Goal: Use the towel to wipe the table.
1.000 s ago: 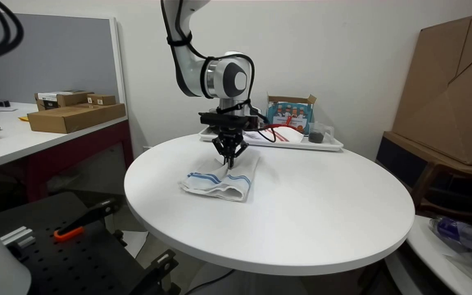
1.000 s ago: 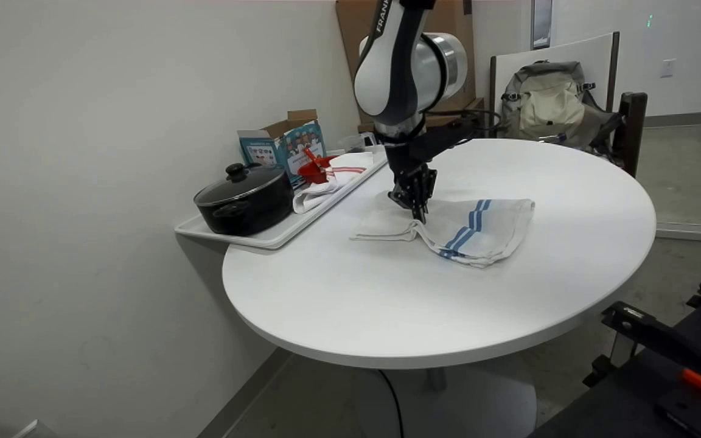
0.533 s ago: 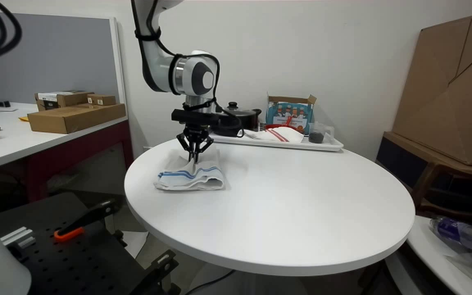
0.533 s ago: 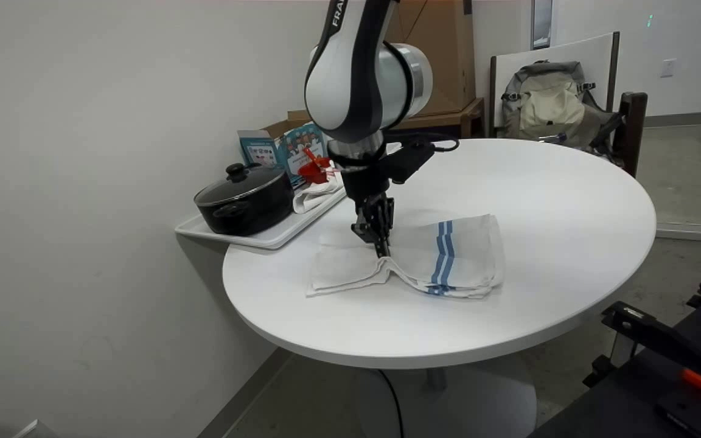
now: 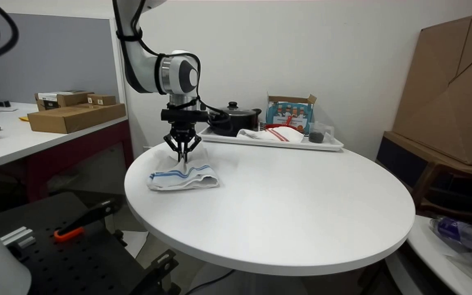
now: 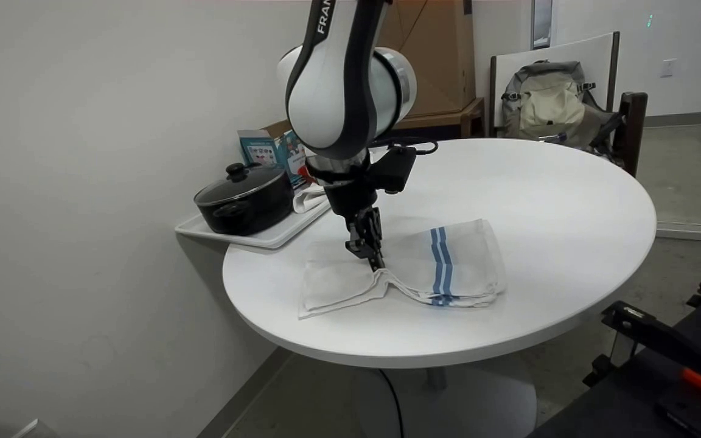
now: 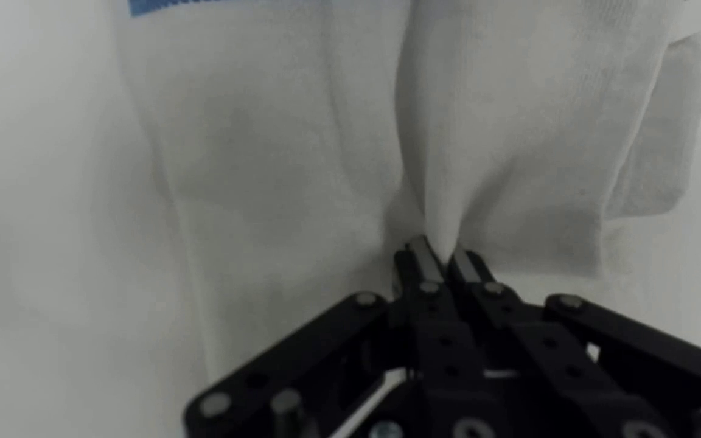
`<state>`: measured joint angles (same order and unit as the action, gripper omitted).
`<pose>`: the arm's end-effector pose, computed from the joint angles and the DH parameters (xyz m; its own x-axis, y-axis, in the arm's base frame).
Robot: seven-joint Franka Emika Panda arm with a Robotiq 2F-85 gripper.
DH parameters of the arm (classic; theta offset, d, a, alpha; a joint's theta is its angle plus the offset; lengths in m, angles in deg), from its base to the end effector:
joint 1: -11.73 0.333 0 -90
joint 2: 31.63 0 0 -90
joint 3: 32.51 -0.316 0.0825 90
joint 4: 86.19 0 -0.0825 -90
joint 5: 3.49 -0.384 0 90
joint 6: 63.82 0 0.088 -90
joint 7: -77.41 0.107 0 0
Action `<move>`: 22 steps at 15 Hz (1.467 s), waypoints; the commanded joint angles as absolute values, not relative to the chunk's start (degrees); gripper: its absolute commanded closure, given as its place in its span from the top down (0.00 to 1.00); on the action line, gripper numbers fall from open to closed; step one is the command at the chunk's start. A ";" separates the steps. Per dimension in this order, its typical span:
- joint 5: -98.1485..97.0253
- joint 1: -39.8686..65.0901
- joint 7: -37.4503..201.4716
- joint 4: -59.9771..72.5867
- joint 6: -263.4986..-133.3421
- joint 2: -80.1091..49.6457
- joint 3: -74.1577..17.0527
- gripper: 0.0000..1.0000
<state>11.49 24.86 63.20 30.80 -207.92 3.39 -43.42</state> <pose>0.5245 0.2391 0.1322 0.6458 0.7541 -0.1194 0.7586 -0.6515 -0.0121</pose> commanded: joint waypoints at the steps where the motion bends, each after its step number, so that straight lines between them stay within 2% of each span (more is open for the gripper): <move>1: 12.95 24.97 64.82 31.48 -206.56 3.21 -40.31 0.01; 11: 15.98 25.05 64.59 21.73 -204.76 5.47 -36.95 0.01; 22: 14.69 19.09 62.97 -1.15 -195.05 20.68 -31.30 0.01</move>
<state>14.70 21.54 63.64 6.74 -198.38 15.33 -32.19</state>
